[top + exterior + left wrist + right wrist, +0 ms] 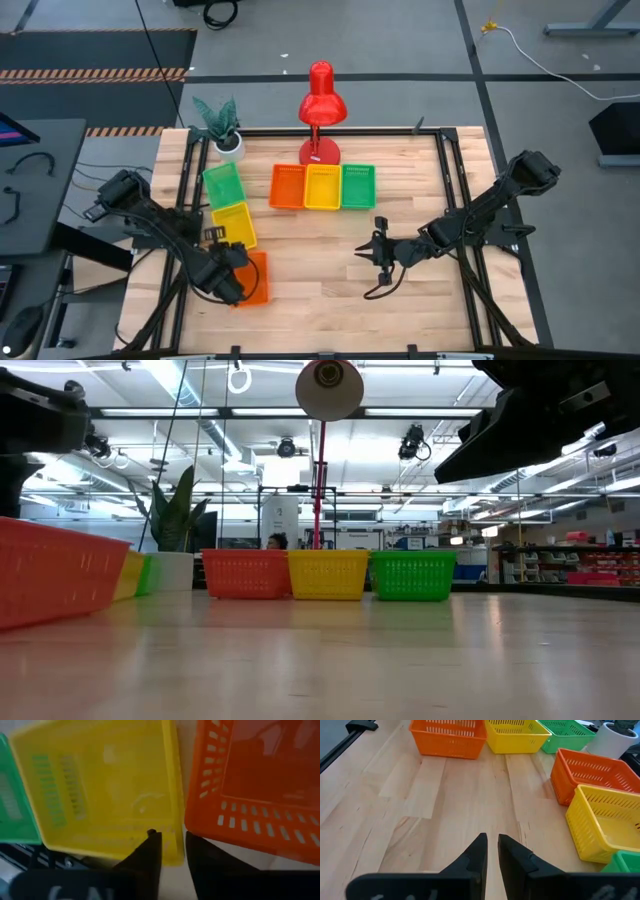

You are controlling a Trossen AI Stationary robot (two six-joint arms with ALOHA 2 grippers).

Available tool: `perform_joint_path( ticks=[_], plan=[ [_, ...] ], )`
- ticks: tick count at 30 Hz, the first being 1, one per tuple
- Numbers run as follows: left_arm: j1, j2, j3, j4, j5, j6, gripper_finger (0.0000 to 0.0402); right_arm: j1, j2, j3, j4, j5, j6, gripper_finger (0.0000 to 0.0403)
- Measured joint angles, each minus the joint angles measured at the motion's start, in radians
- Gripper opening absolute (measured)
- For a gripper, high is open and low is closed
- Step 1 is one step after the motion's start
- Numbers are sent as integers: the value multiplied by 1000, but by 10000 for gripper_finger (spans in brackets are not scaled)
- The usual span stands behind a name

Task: Stack baskets by color
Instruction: Stack the left yellow bin on top of the right yellow bin

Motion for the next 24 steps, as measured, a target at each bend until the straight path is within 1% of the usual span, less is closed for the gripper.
perform_joint_path(
  ticks=[4,9,15,24],
  plan=[
    [0,0,0,16,-60,11,55,0,0,0,0,0,0,50],
    [16,0,0,22,-75,11,45,0,0,0,0,0,0,50],
    [53,0,0,61,-56,12,69,1,0,0,0,0,0,50],
    [111,0,0,61,-54,39,100,6,0,0,-1,-6,9,50]
  ],
)
